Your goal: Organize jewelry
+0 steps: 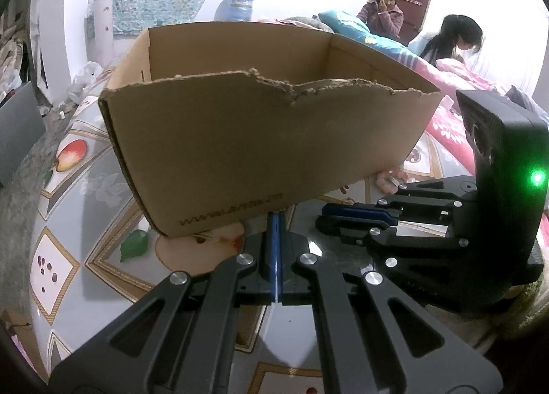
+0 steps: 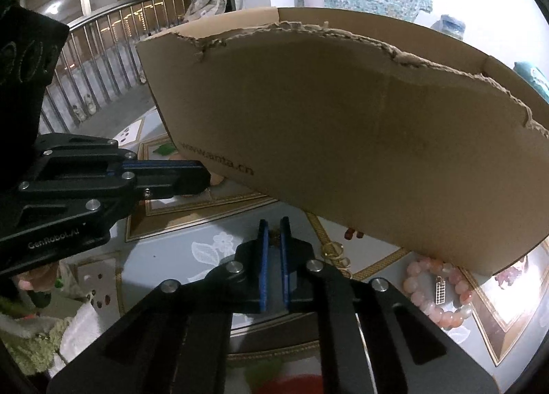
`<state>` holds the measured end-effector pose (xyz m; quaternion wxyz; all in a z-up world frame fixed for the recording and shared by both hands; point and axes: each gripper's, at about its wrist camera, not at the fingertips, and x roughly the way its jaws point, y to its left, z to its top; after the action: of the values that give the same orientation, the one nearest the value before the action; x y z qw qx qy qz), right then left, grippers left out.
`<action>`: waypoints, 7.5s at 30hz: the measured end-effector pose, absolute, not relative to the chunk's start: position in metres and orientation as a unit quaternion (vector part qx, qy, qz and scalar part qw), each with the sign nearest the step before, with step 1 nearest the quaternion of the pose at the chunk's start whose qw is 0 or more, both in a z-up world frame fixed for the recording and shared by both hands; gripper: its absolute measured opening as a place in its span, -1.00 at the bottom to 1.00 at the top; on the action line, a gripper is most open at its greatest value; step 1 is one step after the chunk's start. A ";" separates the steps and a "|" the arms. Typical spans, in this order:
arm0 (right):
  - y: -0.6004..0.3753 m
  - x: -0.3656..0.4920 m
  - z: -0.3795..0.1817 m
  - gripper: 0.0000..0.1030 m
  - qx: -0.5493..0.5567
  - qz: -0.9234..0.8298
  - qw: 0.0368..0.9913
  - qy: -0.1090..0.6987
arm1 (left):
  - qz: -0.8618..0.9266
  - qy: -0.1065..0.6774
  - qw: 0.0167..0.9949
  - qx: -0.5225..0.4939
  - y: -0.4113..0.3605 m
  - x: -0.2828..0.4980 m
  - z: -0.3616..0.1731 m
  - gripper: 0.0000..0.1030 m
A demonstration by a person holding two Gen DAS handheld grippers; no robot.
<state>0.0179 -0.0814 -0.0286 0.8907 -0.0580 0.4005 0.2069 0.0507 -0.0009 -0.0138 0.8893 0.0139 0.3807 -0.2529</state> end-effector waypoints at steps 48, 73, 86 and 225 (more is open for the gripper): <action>-0.182 0.111 0.071 -0.83 0.060 0.171 0.917 0.354 | -0.262 0.387 0.884 0.017 -0.050 0.155 0.053 -0.98; -0.204 0.018 0.081 -0.24 0.134 0.201 0.917 0.316 | -0.276 0.326 0.904 0.028 -0.038 0.058 0.087 -0.59; -0.194 -0.009 0.041 0.02 0.135 0.235 0.890 0.367 | -0.292 0.361 0.885 0.037 -0.047 0.023 0.051 -0.44; -0.128 0.019 -0.032 -0.93 -0.047 0.173 0.895 0.409 | -0.269 0.405 0.874 0.018 -0.036 0.060 -0.015 -1.00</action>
<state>0.0190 -0.1279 -0.0318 0.8945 -0.0474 0.4095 0.1730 0.0605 -0.0359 -0.0150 0.8736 0.0180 0.4053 -0.2689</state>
